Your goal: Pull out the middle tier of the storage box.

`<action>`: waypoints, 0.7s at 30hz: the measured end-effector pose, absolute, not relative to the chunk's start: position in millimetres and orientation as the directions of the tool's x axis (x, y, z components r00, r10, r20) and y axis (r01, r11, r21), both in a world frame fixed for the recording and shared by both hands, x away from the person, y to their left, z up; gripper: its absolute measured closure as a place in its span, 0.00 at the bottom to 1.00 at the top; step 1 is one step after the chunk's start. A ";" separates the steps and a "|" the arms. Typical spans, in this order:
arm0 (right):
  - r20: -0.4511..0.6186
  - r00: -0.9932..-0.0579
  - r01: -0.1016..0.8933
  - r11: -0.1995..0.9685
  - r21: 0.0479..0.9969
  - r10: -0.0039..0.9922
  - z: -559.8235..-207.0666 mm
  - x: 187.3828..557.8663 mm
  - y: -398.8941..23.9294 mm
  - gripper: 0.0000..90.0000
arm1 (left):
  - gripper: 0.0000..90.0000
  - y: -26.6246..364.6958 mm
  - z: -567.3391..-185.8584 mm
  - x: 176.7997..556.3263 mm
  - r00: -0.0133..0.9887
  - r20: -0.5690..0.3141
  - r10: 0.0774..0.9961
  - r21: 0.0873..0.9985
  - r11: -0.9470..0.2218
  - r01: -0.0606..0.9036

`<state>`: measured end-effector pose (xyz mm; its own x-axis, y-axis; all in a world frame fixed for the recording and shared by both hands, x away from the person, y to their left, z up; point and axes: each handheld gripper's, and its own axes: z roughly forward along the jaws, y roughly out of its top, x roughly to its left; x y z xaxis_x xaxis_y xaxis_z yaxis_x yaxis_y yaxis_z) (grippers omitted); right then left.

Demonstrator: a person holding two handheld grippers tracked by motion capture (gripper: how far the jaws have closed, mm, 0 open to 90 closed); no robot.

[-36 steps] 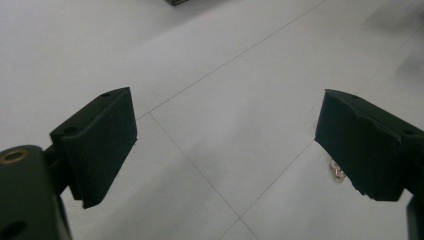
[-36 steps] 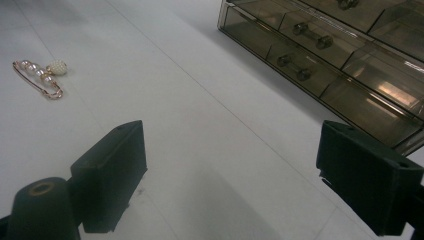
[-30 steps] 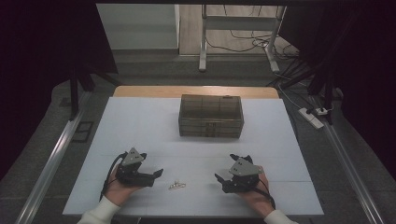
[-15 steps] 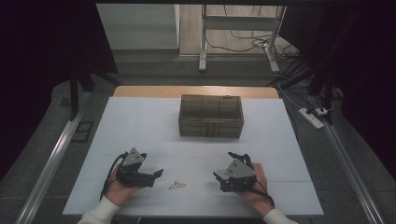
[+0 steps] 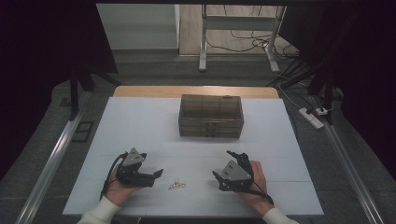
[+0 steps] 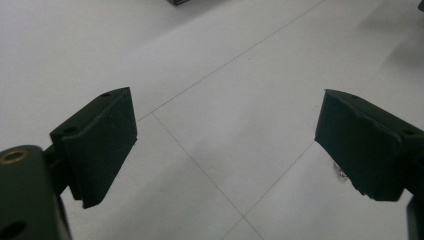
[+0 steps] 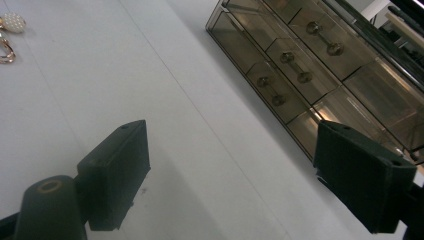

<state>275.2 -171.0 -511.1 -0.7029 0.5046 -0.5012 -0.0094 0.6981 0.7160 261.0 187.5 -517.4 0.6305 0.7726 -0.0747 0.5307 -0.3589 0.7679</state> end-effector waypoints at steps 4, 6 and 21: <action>-0.526 -0.691 -0.024 0.712 0.701 0.495 -510.3 274.9 -169.7 0.17 | 0.11 187.4 -517.5 261.0 0.631 -0.073 0.773 0.767 -0.361 0.530; -0.542 -0.681 -0.028 0.723 0.691 0.492 -510.2 275.0 -168.7 0.17 | 0.11 187.2 -517.6 260.8 0.631 -0.071 0.772 0.767 -0.363 0.530; -0.605 -0.652 -0.064 0.761 0.645 0.457 -507.9 277.2 -165.1 0.17 | 0.11 186.9 -518.1 261.0 0.631 -0.070 0.773 0.765 -0.365 0.531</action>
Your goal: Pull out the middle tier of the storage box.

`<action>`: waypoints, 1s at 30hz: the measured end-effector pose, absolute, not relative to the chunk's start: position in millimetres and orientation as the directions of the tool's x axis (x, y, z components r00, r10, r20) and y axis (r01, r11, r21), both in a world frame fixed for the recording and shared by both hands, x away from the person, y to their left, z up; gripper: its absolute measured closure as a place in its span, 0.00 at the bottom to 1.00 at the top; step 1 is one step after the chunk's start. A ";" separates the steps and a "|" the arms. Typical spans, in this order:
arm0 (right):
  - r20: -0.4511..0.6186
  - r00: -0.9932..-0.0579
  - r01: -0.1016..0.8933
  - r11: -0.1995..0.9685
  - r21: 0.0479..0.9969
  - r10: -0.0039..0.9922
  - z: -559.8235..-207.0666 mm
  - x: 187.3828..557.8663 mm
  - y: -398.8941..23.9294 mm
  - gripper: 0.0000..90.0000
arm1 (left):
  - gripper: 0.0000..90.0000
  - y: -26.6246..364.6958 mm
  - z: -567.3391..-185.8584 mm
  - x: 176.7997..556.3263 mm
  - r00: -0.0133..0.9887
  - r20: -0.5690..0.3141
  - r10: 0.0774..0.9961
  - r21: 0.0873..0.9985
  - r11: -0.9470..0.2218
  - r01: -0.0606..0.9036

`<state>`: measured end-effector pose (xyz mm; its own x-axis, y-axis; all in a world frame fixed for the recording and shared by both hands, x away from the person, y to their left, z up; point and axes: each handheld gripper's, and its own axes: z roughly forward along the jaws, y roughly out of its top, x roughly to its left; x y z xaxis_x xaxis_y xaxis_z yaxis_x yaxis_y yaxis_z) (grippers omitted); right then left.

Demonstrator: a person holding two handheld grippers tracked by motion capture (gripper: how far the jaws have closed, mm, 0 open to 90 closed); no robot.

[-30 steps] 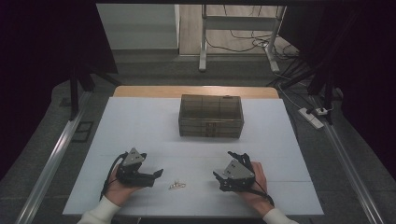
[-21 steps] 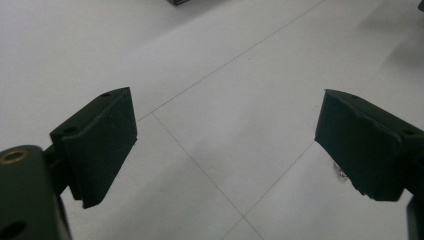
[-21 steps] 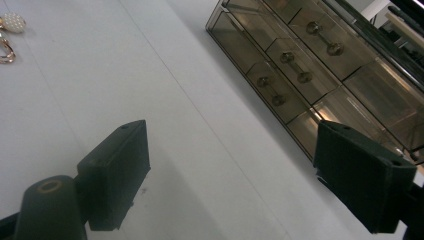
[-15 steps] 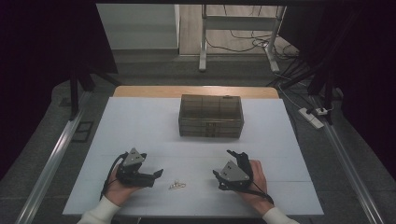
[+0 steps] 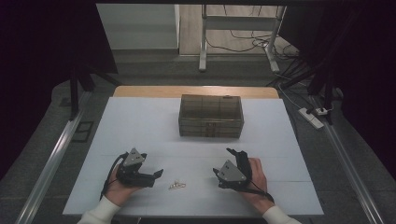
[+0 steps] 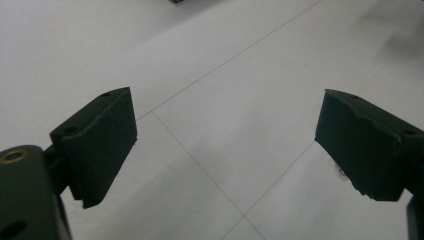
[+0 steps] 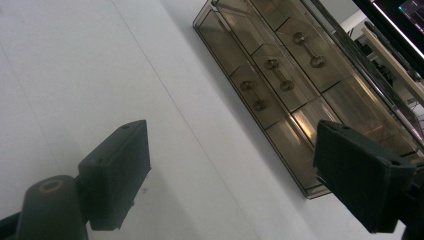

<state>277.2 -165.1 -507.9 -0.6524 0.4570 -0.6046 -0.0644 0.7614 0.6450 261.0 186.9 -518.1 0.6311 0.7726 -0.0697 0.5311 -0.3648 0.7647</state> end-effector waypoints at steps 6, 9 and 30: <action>-0.617 -0.643 -0.067 0.770 0.635 0.453 -508.1 278.2 -164.8 0.17 | 0.11 186.8 -518.1 261.0 0.631 -0.069 0.773 0.765 -0.365 0.531; -0.637 -0.628 -0.072 0.782 0.620 0.447 -507.8 278.4 -164.3 0.17 | 0.11 186.9 -518.1 260.9 0.630 -0.070 0.773 0.765 -0.364 0.531; -0.711 -0.578 -0.104 0.829 0.550 0.399 -510.5 286.4 -155.8 0.22 | 0.11 185.2 -519.4 261.7 0.632 -0.070 0.772 0.760 -0.369 0.535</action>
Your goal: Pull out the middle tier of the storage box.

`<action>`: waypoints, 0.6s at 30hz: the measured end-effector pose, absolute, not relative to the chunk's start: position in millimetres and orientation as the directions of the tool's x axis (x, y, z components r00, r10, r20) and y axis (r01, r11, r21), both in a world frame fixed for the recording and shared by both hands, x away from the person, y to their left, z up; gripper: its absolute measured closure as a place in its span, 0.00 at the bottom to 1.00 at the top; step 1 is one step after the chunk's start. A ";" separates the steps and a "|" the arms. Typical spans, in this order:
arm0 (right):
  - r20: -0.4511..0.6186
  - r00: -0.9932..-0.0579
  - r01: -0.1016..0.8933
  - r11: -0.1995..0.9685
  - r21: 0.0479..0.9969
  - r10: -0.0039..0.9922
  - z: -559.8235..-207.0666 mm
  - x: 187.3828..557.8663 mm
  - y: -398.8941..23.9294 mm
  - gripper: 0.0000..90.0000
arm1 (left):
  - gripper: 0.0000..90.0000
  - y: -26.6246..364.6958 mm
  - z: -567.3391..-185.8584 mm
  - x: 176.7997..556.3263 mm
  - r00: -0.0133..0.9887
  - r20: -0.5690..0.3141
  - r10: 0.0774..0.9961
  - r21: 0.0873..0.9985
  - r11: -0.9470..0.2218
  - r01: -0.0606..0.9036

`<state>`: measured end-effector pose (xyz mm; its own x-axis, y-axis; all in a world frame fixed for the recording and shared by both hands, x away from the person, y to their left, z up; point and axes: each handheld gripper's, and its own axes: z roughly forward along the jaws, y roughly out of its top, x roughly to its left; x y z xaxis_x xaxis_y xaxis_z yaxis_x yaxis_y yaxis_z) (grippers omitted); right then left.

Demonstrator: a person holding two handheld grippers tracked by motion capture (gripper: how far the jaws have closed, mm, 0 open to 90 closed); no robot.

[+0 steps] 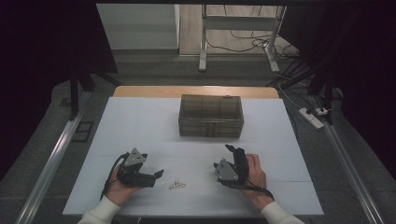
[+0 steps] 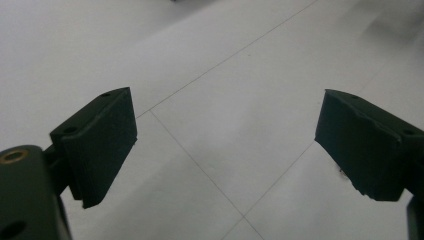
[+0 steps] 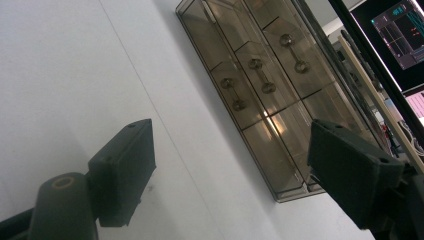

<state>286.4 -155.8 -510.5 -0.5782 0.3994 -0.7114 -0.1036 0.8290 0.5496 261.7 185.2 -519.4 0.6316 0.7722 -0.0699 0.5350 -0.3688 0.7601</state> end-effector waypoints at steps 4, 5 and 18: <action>-0.720 -0.576 -0.104 0.839 0.534 0.387 -510.9 291.3 -155.7 0.23 | 0.11 185.1 -519.4 261.5 0.633 -0.068 0.772 0.760 -0.370 0.534; -0.720 -0.576 -0.104 0.839 0.534 0.387 -510.9 291.3 -155.7 0.23 | 0.11 185.1 -519.4 261.6 0.632 -0.069 0.772 0.760 -0.370 0.534; -0.748 -0.553 -0.112 0.857 0.502 0.366 -510.6 301.8 -151.6 0.24 | 0.11 185.5 -519.8 262.0 0.633 -0.070 0.771 0.760 -0.370 0.535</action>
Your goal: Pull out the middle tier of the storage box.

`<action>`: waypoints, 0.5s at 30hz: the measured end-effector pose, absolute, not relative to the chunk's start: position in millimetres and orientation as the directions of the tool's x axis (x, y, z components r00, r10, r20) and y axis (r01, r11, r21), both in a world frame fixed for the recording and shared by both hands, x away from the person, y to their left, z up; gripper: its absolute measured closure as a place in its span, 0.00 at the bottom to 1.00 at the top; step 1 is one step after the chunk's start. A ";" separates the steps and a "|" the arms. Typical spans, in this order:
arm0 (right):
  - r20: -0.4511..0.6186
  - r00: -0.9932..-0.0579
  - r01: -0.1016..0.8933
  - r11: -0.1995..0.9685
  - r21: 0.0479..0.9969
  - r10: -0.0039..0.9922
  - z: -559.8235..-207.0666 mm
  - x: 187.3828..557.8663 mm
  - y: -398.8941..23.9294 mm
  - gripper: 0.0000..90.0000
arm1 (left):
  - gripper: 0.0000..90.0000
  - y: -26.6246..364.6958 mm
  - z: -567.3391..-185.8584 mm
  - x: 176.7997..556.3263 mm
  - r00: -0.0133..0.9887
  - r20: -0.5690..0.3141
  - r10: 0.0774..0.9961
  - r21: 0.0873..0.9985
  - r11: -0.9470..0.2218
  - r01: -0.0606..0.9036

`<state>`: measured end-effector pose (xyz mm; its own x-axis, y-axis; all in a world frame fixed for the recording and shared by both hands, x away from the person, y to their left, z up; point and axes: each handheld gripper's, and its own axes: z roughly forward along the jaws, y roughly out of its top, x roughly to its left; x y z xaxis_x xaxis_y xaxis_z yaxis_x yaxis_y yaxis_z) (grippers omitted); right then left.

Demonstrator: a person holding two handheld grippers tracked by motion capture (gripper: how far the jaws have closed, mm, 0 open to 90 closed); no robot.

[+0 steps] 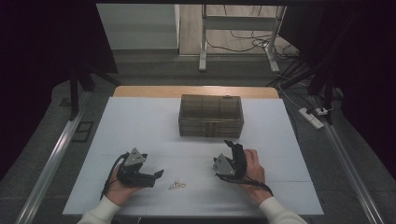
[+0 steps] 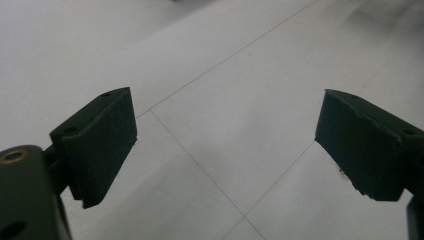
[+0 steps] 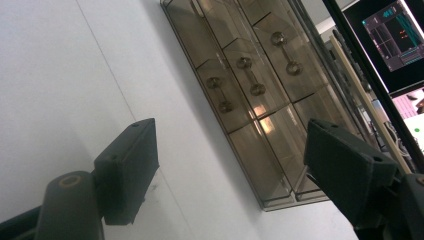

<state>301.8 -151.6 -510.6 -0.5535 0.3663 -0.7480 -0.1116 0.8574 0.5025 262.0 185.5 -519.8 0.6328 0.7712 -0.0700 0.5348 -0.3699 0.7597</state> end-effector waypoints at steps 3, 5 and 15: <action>-0.754 -0.545 -0.114 0.858 0.502 0.368 -511.1 302.1 -149.7 0.25 | 0.11 185.9 -519.7 261.8 0.632 -0.070 0.772 0.760 -0.369 0.535; -0.763 -0.542 -0.123 0.865 0.486 0.352 -511.3 302.5 -149.5 0.25 | 0.11 186.4 -519.5 261.7 0.631 -0.071 0.772 0.762 -0.367 0.534; -0.785 -0.522 -0.132 0.877 0.462 0.335 -513.1 306.1 -147.7 0.25 | 0.11 186.1 -519.8 261.7 0.632 -0.069 0.772 0.760 -0.370 0.535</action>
<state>306.1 -147.7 -513.1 -0.5217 0.3351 -0.7846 -0.1320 0.8768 0.4623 261.7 186.1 -519.8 0.6320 0.7719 -0.0694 0.5349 -0.3697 0.7597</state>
